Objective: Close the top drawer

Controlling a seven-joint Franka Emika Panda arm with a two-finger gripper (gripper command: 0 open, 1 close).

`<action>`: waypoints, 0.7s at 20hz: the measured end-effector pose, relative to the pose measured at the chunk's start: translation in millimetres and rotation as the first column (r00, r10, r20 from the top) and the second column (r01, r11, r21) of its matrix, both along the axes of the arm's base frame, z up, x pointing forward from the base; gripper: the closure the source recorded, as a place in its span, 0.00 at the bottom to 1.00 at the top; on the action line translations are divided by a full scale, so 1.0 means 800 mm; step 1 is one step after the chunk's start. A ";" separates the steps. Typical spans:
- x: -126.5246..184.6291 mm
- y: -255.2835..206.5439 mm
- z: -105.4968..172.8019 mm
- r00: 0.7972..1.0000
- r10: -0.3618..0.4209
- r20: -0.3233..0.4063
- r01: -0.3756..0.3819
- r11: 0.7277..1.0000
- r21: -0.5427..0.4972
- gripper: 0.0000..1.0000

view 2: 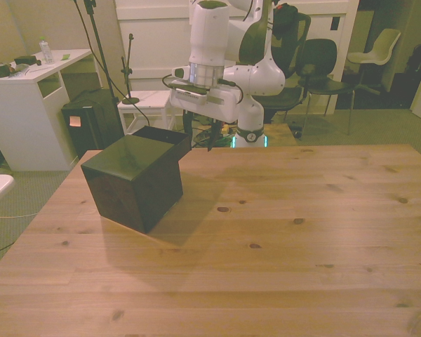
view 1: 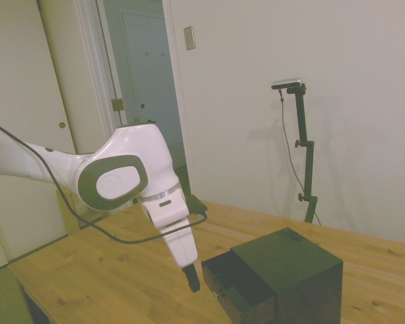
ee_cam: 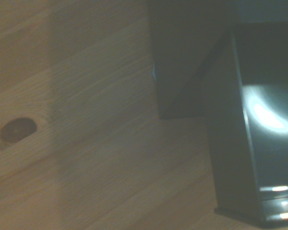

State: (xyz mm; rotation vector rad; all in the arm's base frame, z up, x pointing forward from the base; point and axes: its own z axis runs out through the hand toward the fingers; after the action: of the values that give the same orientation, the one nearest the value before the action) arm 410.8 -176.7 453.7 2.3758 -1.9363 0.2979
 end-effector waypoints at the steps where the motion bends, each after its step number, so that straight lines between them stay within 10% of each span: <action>1: 0.003 -0.002 0.001 1.000 -0.004 0.001 0.004 1.000 -0.003 1.00; 14: 0.037 -0.033 0.013 0.999 -0.043 0.011 0.043 0.999 -0.011 1.00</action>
State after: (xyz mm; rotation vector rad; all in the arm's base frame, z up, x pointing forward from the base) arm 440.5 -203.0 463.8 2.3269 -1.9819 0.3193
